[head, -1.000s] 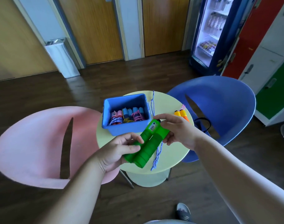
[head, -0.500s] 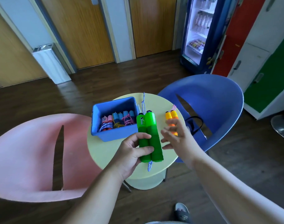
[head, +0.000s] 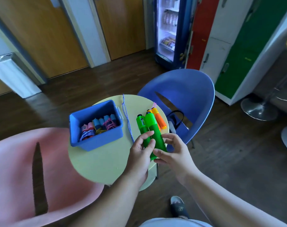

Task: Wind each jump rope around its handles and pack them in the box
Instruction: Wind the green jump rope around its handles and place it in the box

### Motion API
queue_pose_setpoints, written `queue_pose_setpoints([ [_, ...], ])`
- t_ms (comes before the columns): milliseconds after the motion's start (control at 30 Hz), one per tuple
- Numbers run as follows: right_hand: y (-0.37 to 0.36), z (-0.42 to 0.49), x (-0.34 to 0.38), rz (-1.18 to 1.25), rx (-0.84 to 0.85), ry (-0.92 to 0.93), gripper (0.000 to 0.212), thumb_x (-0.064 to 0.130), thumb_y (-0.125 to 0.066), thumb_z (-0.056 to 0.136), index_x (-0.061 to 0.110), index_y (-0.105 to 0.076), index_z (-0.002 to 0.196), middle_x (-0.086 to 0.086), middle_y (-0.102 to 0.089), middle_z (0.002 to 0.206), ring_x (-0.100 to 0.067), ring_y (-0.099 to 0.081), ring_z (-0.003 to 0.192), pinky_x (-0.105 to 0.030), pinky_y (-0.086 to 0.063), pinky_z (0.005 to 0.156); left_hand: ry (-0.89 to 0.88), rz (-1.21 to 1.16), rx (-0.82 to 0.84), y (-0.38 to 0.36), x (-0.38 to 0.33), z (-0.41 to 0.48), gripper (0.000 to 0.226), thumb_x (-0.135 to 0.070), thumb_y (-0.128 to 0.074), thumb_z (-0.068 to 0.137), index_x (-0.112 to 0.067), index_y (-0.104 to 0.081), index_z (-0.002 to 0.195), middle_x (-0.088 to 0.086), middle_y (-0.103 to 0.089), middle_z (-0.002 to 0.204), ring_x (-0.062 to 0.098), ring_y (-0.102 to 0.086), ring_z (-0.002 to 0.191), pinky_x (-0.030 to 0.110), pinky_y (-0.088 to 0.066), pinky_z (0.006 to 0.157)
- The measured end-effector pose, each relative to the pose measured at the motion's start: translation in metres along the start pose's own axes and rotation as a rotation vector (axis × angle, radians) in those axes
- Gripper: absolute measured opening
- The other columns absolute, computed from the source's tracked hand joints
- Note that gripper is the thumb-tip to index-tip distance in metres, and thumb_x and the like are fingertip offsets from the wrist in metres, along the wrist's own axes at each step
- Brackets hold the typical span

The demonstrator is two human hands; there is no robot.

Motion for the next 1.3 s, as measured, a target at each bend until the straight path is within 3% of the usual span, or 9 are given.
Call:
queue_pose_setpoints([
  [200, 0.013, -0.009, -0.003, 0.117, -0.103, 0.017, 0.053, -0.015, -0.081, 0.075, 0.013, -0.061, 0.116, -0.019, -0.06, 0.123, -0.036, -0.075, 0.088, -0.046, -0.065, 0.07, 0.025, -0.028, 0.031, -0.014, 0.009, 0.0, 0.028, -0.009, -0.055, 0.105, -0.028, -0.075, 0.112, 0.004, -0.074, 0.127, 0.032, -0.065, 0.125, 0.052, -0.052, 0.103],
  [400, 0.025, -0.011, 0.004, 0.099, -0.018, -0.037, 0.051, -0.019, -0.077, 0.078, 0.008, -0.067, 0.119, -0.018, -0.062, 0.123, -0.043, -0.076, 0.091, -0.059, -0.062, 0.08, 0.019, 0.021, 0.178, -0.013, -0.007, -0.001, 0.037, -0.02, -0.051, 0.107, -0.033, -0.058, 0.142, 0.009, -0.07, 0.134, 0.035, -0.071, 0.117, 0.05, -0.057, 0.096],
  [600, 0.033, -0.009, 0.012, 0.038, 0.184, -0.176, 0.05, -0.022, -0.073, 0.076, 0.005, -0.071, 0.119, -0.027, -0.062, 0.128, -0.045, -0.074, 0.095, -0.053, -0.063, 0.076, -0.044, 0.06, 0.127, 0.016, -0.033, 0.011, 0.067, -0.027, -0.064, 0.101, -0.05, -0.031, 0.155, 0.004, -0.065, 0.14, 0.033, -0.076, 0.102, 0.05, -0.062, 0.079],
  [733, 0.035, -0.01, 0.022, 0.004, 0.313, -0.216, 0.055, -0.017, -0.075, 0.07, 0.004, -0.071, 0.121, -0.033, -0.057, 0.131, -0.049, -0.072, 0.099, -0.049, -0.064, 0.072, 0.048, 0.119, 0.151, 0.016, -0.039, 0.018, 0.048, -0.042, -0.073, 0.084, -0.038, -0.066, 0.132, 0.003, -0.07, 0.121, 0.027, -0.075, 0.09, 0.044, -0.061, 0.062],
  [833, 0.036, -0.008, 0.037, -0.016, 0.347, -0.196, 0.055, -0.012, -0.076, 0.07, 0.004, -0.071, 0.123, -0.03, -0.063, 0.128, -0.049, -0.071, 0.102, -0.048, -0.064, 0.072, 0.078, 0.132, 0.185, 0.012, -0.041, 0.02, 0.036, -0.041, -0.072, 0.082, -0.022, -0.072, 0.112, 0.012, -0.067, 0.105, 0.025, -0.071, 0.073, 0.035, -0.058, 0.051],
  [967, 0.036, -0.004, 0.05, 0.039, 0.234, -0.103, 0.038, 0.003, -0.068, 0.09, 0.012, -0.069, 0.126, -0.02, -0.069, 0.127, -0.035, -0.074, 0.101, -0.041, -0.063, 0.071, -0.001, 0.051, 0.039, 0.018, -0.044, 0.028, 0.018, -0.031, -0.067, 0.098, -0.015, -0.069, 0.107, 0.011, -0.071, 0.105, 0.026, -0.071, 0.086, 0.038, -0.059, 0.062],
  [1067, 0.031, -0.005, 0.043, 0.1, 0.127, -0.048, 0.026, 0.019, -0.053, 0.106, 0.02, -0.064, 0.13, -0.018, -0.068, 0.128, -0.038, -0.072, 0.107, -0.048, -0.062, 0.077, -0.052, 0.034, -0.099, 0.024, -0.04, 0.027, 0.025, -0.034, -0.066, 0.1, -0.01, -0.069, 0.108, 0.014, -0.07, 0.106, 0.029, -0.07, 0.094, 0.038, -0.059, 0.066],
  [1200, 0.029, -0.006, 0.033, 0.112, -0.043, -0.066, 0.038, 0.047, -0.057, 0.097, 0.025, -0.058, 0.128, -0.016, -0.066, 0.122, -0.035, -0.074, 0.086, -0.046, -0.059, 0.069, -0.165, 0.066, -0.228, 0.022, -0.043, 0.017, 0.02, -0.034, -0.067, 0.1, -0.015, -0.071, 0.106, 0.012, -0.072, 0.106, 0.028, -0.072, 0.093, 0.036, -0.059, 0.059],
  [1300, 0.036, -0.003, 0.037, 0.07, -0.148, -0.014, 0.023, 0.034, -0.061, 0.101, 0.025, -0.059, 0.123, -0.016, -0.063, 0.122, -0.031, -0.071, 0.079, -0.042, -0.059, 0.065, -0.223, 0.083, -0.24, 0.016, -0.048, 0.008, 0.011, -0.03, -0.066, 0.1, -0.022, -0.071, 0.106, 0.006, -0.072, 0.107, 0.024, -0.073, 0.093, 0.039, -0.061, 0.059],
])
Point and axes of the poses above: each hand's wrist, its own z-axis towards the middle knuckle, its own y-axis out of the back of the hand, x = y × z, the point moved 10 cm from there along z, towards the middle knuckle
